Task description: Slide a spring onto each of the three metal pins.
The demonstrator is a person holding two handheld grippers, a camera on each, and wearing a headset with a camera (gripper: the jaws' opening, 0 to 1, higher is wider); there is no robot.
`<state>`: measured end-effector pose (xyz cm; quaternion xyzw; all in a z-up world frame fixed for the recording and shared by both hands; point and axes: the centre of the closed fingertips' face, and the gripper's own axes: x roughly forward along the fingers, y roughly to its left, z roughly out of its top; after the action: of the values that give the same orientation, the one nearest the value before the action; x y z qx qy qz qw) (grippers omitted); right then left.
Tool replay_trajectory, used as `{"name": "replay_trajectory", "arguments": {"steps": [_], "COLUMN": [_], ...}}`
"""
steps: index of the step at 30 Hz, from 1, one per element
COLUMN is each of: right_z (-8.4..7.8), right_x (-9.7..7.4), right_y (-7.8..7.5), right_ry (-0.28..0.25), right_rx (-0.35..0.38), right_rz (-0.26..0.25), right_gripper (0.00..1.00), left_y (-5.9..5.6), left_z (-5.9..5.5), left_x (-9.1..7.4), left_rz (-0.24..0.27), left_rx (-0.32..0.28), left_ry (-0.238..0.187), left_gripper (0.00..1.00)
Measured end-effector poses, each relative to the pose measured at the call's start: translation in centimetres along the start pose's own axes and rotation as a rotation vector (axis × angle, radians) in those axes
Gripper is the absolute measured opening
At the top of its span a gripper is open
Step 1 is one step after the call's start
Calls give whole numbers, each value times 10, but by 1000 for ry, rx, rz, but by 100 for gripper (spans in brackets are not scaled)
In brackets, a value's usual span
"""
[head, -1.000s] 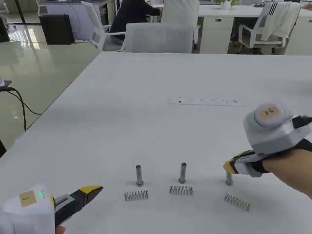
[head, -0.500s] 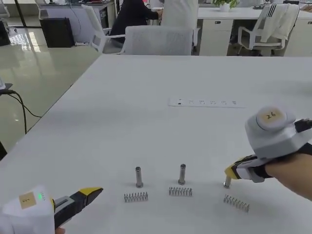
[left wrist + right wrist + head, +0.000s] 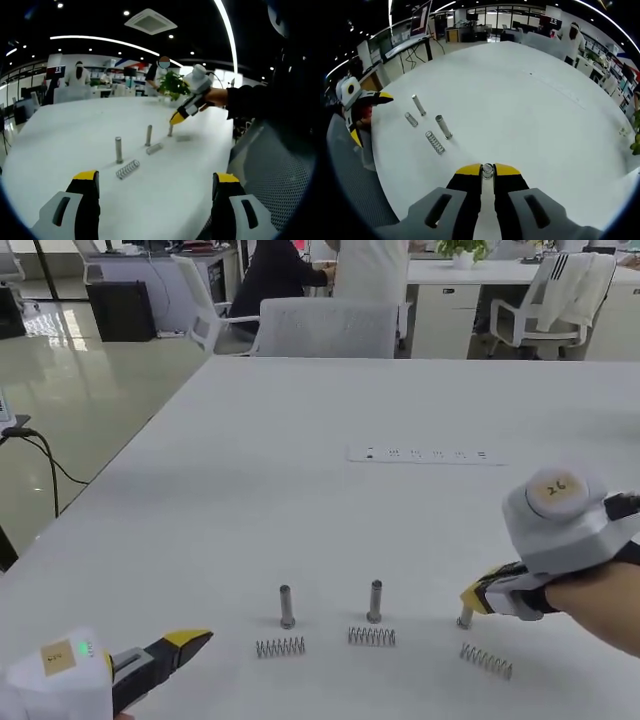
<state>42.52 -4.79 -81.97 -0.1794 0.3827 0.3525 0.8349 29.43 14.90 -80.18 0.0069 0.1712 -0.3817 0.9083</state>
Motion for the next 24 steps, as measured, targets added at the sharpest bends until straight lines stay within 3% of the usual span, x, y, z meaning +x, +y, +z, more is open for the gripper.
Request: {"name": "replay_trajectory", "arguments": {"steps": [24], "right_z": [-7], "right_x": [-9], "right_y": [-1], "right_ry": [-10], "right_rx": [-9], "right_rz": [1], "right_gripper": [12], "left_y": [0], "left_z": [1], "left_x": [0], "left_rz": [-1], "left_rx": [2], "left_ry": [0], "left_gripper": [91]}}
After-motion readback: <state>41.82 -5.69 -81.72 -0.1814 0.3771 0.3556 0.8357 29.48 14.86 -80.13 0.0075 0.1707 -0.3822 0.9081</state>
